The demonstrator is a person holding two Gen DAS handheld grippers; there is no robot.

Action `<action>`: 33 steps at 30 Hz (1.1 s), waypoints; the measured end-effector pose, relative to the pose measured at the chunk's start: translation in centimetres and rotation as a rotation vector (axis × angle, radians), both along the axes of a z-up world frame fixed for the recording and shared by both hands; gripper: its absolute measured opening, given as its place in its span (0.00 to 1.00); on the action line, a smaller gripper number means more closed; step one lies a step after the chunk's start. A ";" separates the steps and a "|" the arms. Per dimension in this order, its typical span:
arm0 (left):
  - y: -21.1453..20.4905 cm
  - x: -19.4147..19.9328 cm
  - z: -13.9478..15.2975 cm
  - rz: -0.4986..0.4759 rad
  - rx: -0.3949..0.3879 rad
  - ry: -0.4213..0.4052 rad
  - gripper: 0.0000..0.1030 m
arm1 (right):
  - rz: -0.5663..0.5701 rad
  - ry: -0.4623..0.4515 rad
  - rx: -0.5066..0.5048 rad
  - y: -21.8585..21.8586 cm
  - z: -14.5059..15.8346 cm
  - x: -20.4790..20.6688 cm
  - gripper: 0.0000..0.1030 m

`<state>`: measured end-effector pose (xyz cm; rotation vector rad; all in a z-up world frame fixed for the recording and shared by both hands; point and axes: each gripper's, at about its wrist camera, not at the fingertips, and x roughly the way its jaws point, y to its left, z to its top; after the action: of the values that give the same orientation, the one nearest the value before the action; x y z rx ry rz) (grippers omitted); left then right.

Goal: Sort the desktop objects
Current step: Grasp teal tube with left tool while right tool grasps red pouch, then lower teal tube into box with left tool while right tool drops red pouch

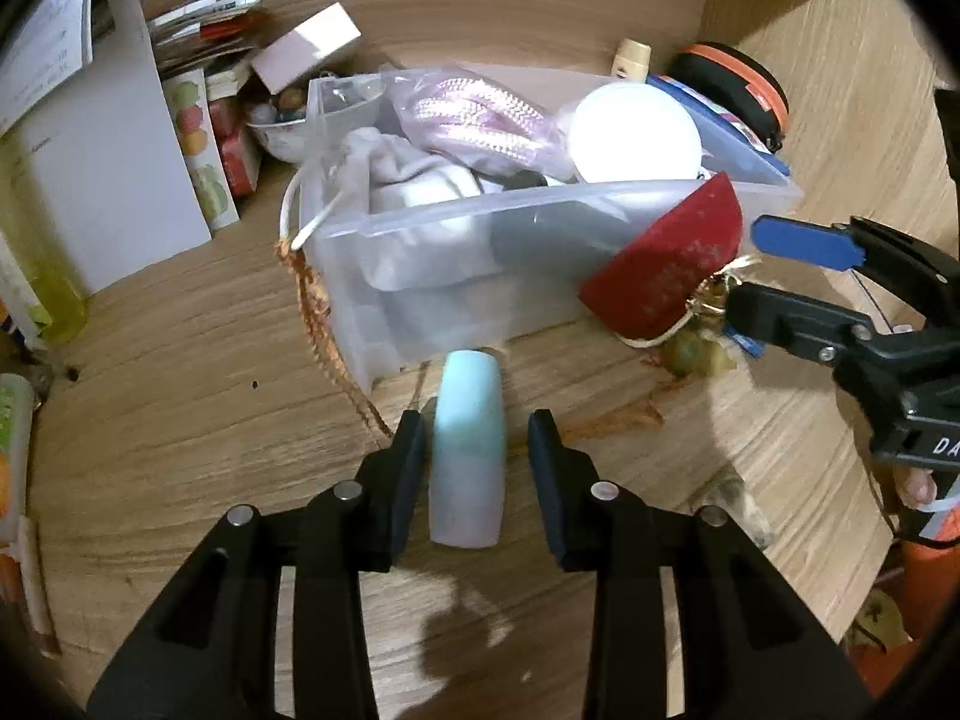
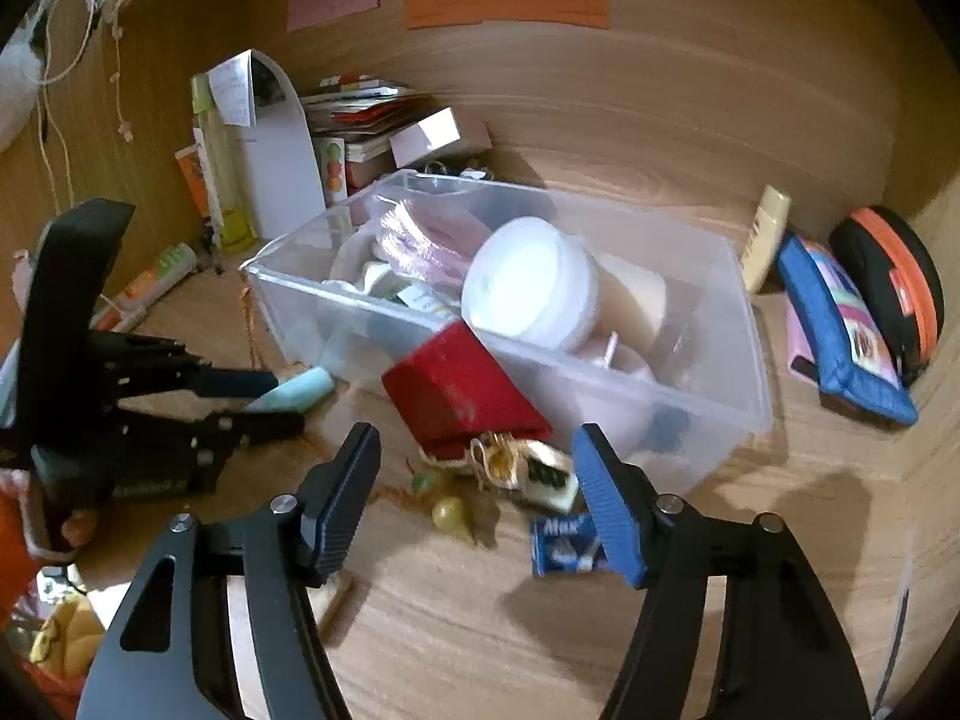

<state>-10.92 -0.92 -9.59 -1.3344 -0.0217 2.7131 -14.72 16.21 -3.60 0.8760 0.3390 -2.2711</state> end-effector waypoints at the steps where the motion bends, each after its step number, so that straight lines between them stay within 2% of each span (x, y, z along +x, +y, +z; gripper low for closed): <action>1: 0.1 0.0 0.0 -0.003 -0.009 0.004 0.33 | 0.003 -0.003 0.001 -0.2 0.0 -0.1 0.60; 5: 0.2 -0.2 -0.1 -0.012 -0.021 0.015 0.32 | 0.003 -0.022 0.020 -1.5 -0.4 -0.7 0.59; 6: 0.2 -0.2 -0.1 -0.015 -0.020 0.016 0.25 | 0.000 -0.030 0.031 -1.8 -0.6 -0.9 0.59; 10: -0.3 0.1 0.1 -0.040 0.027 0.020 0.23 | -0.013 -0.082 0.081 -3.0 -2.2 -1.6 0.58; 12: -0.7 0.4 0.5 -0.036 0.048 0.042 0.23 | -0.008 -0.103 0.080 -3.2 -2.8 -1.7 0.43; 13: -1.0 0.6 0.6 -0.035 0.057 0.049 0.23 | -0.010 -0.087 0.083 -3.2 -2.7 -1.6 0.31; 19: -1.7 1.4 1.6 -0.011 0.085 0.106 0.23 | 0.014 -0.136 0.020 -2.6 -2.5 -1.9 0.18; 23: -1.8 2.4 2.5 0.002 0.071 0.146 0.23 | 0.027 -0.125 -0.017 -2.1 -1.6 -1.1 0.17; 29: -2.0 3.3 4.2 0.035 0.093 0.192 0.23 | 0.032 -0.091 -0.039 -1.0 0.1 0.2 0.17; 33: -1.8 3.9 5.6 0.060 0.064 0.228 0.23 | 0.021 -0.064 -0.068 0.2 1.5 0.7 0.17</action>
<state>-7.07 -2.75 -3.95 -1.0166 -0.1287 2.8705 -13.98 16.40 -2.07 0.9043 0.2397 -2.2165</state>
